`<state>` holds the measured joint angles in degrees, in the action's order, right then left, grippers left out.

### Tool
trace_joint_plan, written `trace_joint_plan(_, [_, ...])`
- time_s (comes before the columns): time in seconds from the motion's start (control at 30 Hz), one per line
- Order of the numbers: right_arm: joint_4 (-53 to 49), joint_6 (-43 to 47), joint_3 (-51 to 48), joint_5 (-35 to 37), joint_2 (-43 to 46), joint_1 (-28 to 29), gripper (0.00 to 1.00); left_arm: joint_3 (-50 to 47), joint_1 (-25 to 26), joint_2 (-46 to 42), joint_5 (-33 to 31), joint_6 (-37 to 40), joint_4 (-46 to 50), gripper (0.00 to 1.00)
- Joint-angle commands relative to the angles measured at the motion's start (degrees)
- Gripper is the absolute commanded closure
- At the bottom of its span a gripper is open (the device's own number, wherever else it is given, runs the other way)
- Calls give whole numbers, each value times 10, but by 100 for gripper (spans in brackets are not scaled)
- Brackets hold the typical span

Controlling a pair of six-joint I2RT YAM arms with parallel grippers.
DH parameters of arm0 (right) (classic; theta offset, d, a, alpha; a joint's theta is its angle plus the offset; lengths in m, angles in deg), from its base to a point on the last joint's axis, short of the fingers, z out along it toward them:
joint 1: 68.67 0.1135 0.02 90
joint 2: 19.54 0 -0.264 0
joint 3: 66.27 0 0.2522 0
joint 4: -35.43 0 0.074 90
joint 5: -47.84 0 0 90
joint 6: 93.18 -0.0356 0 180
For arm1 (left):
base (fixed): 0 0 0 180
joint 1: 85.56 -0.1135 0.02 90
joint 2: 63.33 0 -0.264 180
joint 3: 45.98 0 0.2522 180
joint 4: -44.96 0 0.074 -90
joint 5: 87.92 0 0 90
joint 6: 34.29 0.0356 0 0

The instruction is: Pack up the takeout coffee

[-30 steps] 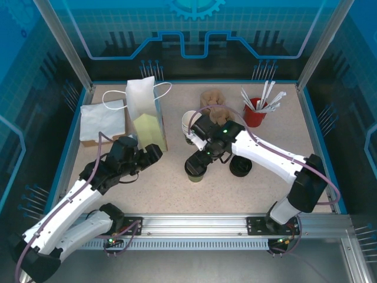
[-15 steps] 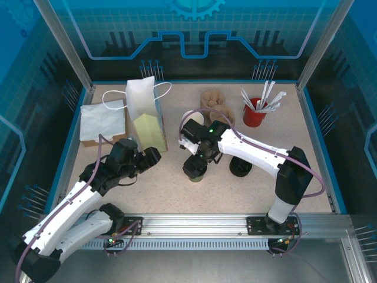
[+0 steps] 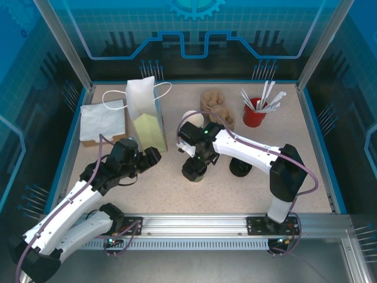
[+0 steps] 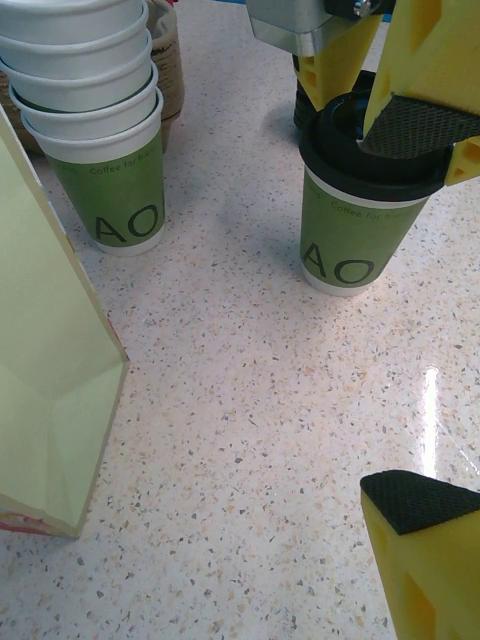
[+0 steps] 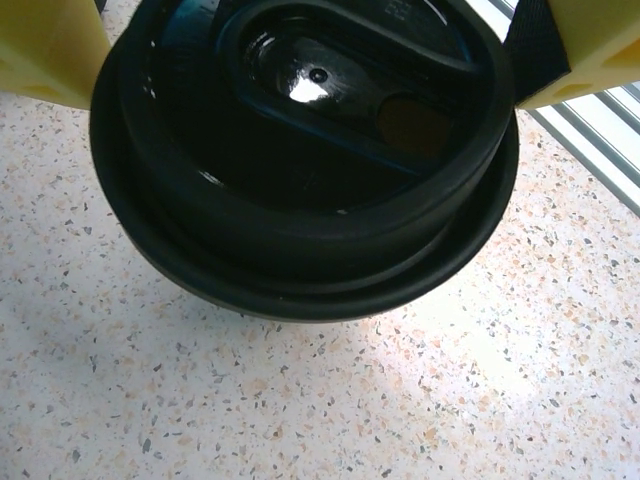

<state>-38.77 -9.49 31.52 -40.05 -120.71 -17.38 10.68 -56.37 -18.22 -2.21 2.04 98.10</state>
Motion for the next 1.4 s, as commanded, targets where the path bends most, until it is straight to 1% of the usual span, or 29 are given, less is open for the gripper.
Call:
trace_joint_plan(0.0, [-8, 11, 17, -11, -16, 9, 0, -7, -5, 3, 1, 7, 3, 15])
trace_joint_plan(0.13, [-4, 15, 22, -11, -30, 12, 0, -5, -6, 5, 0, 10, 3, 14])
trace_joint_plan(0.23, [-2, 16, 21, -11, -39, 14, 4, -4, -7, 7, 1, 12, 4, 14])
trace_joint_plan(0.33, [-3, 16, 19, -13, -48, 14, 11, -3, -7, 8, 2, 14, 4, 14])
trace_joint_plan(0.5, [-6, 14, 15, -10, -58, 15, 17, -3, -7, 10, 4, 14, 2, 14])
trace_joint_plan(0.7, [-13, 6, 21, -10, -32, 12, 17, 1, -10, 16, 7, 18, 0, 14])
trace_joint_plan(0.87, [-30, -9, 22, -19, 13, -10, 17, 3, -10, 22, 10, 20, -2, 14])
trace_joint_plan(1.0, [-53, -22, 14, -15, 57, -47, 18, 3, -10, 23, 11, 20, -3, 14])
trace_joint_plan(1.1, [-71, -35, 4, 2, 96, -90, 18, 3, -10, 23, 12, 20, -4, 14])
trace_joint_plan(1.23, [-81, -56, -17, 47, 148, -165, 19, 3, -10, 25, 14, 21, -6, 14])
trace_joint_plan(1.37, [-83, -73, -24, 69, 181, -265, 20, 3, -11, 28, 19, 23, -8, 14])
